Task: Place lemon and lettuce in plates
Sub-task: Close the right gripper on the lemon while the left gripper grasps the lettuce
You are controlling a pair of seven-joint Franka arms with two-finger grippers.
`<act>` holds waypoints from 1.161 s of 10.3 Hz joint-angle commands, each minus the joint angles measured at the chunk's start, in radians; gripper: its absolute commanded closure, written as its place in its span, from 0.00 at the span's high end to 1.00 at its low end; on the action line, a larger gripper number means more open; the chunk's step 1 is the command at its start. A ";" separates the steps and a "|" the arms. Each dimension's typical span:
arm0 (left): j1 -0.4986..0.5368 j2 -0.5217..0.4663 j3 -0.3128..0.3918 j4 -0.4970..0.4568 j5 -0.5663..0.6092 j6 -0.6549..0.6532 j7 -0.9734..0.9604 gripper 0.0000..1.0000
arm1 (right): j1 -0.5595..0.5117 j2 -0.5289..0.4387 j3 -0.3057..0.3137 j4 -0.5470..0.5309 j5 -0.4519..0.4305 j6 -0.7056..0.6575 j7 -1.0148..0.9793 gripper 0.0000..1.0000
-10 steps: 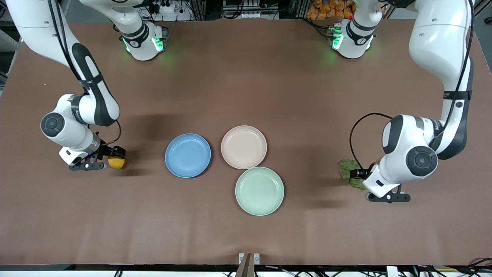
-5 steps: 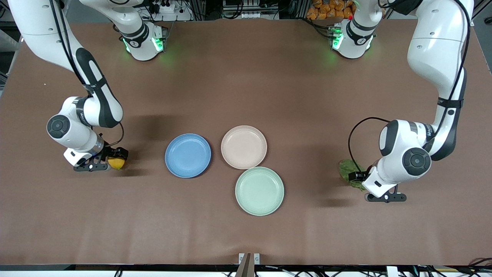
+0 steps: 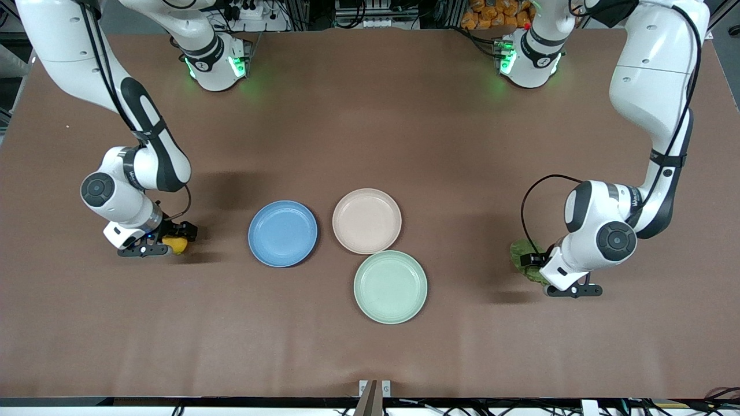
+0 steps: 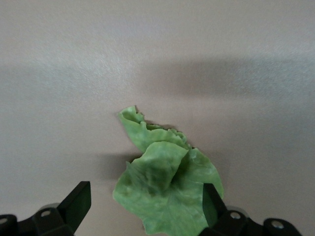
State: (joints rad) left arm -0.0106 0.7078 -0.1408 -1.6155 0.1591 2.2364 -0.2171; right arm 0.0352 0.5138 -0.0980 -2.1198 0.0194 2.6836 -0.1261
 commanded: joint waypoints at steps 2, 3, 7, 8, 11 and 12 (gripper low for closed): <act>0.001 0.016 -0.003 -0.012 -0.024 0.031 -0.037 1.00 | -0.009 0.005 0.007 -0.011 0.004 0.025 -0.012 0.99; -0.008 0.021 -0.003 -0.006 -0.024 0.034 -0.092 1.00 | -0.009 0.005 0.007 -0.011 0.004 0.025 -0.012 0.96; -0.022 0.042 -0.003 -0.004 -0.024 0.058 -0.113 1.00 | -0.009 0.005 0.007 -0.011 0.004 0.025 -0.030 0.61; -0.022 0.044 -0.003 -0.007 -0.023 0.058 -0.113 1.00 | -0.009 0.005 0.007 -0.011 0.004 0.025 -0.030 0.60; -0.022 0.050 -0.003 -0.010 -0.023 0.058 -0.140 0.82 | -0.005 0.003 0.007 -0.005 0.004 0.013 -0.029 0.55; -0.022 0.050 -0.003 -0.010 -0.018 0.058 -0.207 0.03 | -0.003 -0.004 0.011 -0.002 0.004 0.001 -0.027 0.53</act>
State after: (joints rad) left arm -0.0282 0.7606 -0.1465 -1.6220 0.1544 2.2818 -0.3570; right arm 0.0352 0.5222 -0.0934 -2.1190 0.0200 2.6957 -0.1405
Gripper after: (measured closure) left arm 0.106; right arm 0.414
